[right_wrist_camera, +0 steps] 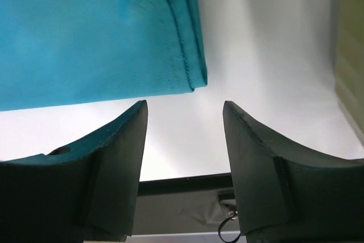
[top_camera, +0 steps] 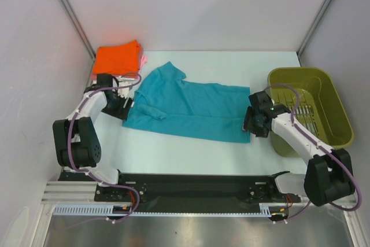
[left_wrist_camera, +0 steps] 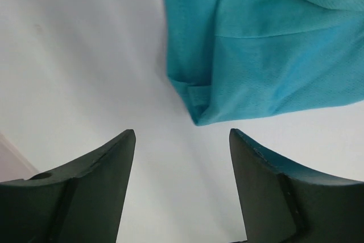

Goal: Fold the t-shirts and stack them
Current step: Fold the tshirt

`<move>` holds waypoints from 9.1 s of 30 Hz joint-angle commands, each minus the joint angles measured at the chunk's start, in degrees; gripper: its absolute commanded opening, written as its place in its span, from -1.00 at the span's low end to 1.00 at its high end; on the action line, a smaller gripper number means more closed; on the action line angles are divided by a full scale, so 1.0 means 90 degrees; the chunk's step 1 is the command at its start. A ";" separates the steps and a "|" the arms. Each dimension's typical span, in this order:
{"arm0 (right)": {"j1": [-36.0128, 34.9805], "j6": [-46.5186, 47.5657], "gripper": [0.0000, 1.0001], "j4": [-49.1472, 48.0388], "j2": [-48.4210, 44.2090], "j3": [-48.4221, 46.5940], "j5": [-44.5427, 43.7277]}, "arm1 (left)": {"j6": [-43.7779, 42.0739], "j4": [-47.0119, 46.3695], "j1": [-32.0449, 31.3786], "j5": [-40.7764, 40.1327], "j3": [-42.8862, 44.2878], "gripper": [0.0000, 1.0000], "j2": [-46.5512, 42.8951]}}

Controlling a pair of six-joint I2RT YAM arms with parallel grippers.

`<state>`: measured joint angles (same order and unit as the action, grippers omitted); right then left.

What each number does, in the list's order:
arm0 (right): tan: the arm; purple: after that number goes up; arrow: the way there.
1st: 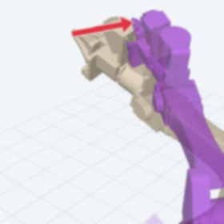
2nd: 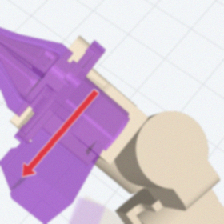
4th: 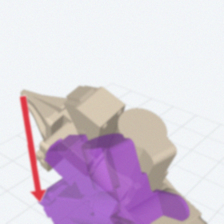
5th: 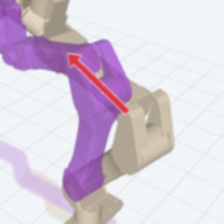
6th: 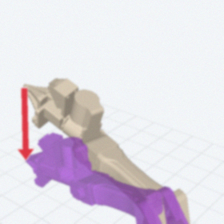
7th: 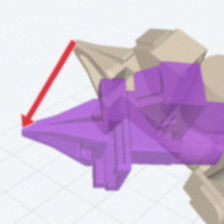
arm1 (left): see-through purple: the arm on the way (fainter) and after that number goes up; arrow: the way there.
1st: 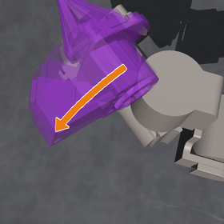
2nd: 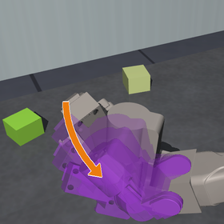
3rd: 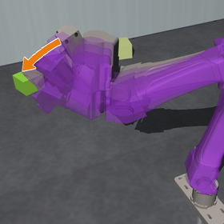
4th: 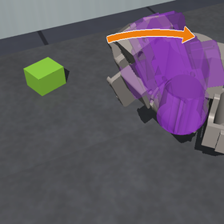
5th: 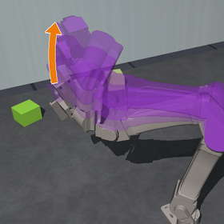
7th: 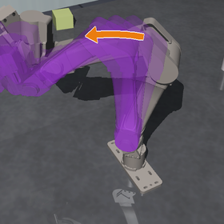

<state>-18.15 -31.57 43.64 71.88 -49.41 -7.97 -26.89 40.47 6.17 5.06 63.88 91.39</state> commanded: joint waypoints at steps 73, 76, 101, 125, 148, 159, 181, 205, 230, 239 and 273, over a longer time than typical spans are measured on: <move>-0.4995 0.3020 -0.73 -0.5463 0.4386 -0.2712 0.3884 | -0.0088 0.0485 0.0573 0.0571 -0.1725 0.08 -0.1512; -0.5005 0.3097 -0.77 -0.5493 0.4825 -0.2869 0.3698 | 0.0010 0.0318 0.0583 0.0269 -0.1950 0.08 -0.1454; -0.3667 0.2063 -0.66 -0.4175 0.6233 -0.5145 0.1881 | -0.0186 0.0631 -0.0021 0.1391 -0.1121 0.11 -0.1005; -0.0516 0.2168 -0.15 -0.1607 0.3839 -0.4040 0.0124 | 0.1855 -0.1060 -0.1056 0.0680 0.2519 0.10 0.1503; 0.0894 0.3049 -0.14 -0.0112 0.5637 -0.5028 0.0719 | 0.2217 -0.0249 -0.1428 0.0795 0.6321 0.11 0.5157; 0.0972 0.3010 -0.19 -0.0376 0.5783 -0.4872 0.0778 | 0.2149 -0.0111 -0.1604 0.0971 0.6242 -0.27 0.5470; 0.0923 0.3166 -1.00 -0.0952 0.4848 -0.4502 0.1375 | 0.0870 -0.0678 -0.1575 0.1635 0.4428 -0.99 0.2612; 0.0113 0.1965 -1.00 -0.1263 0.0949 -0.0018 0.0572 | -0.1406 0.0221 -0.1243 0.1538 -0.1501 -0.99 -0.2195; 0.0571 0.2649 -1.00 -0.2280 0.2785 -0.2098 0.0251 | -0.0489 0.0406 -0.1106 0.1020 -0.0419 -0.99 -0.3066; 0.0640 0.2610 -1.00 -0.2359 0.2756 -0.2137 0.0260 | -0.0469 0.0513 -0.1106 0.1137 -0.0544 -1.00 -0.2986; 0.0445 0.1643 -1.00 -0.2271 0.2248 -0.0907 0.0407 | -0.1357 0.0670 -0.1106 0.1488 -0.2507 -0.99 -0.3349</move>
<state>-13.39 -14.63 23.42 94.67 -59.02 -4.34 -37.04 45.32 -4.08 16.29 43.18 62.35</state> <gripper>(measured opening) 0.012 0.008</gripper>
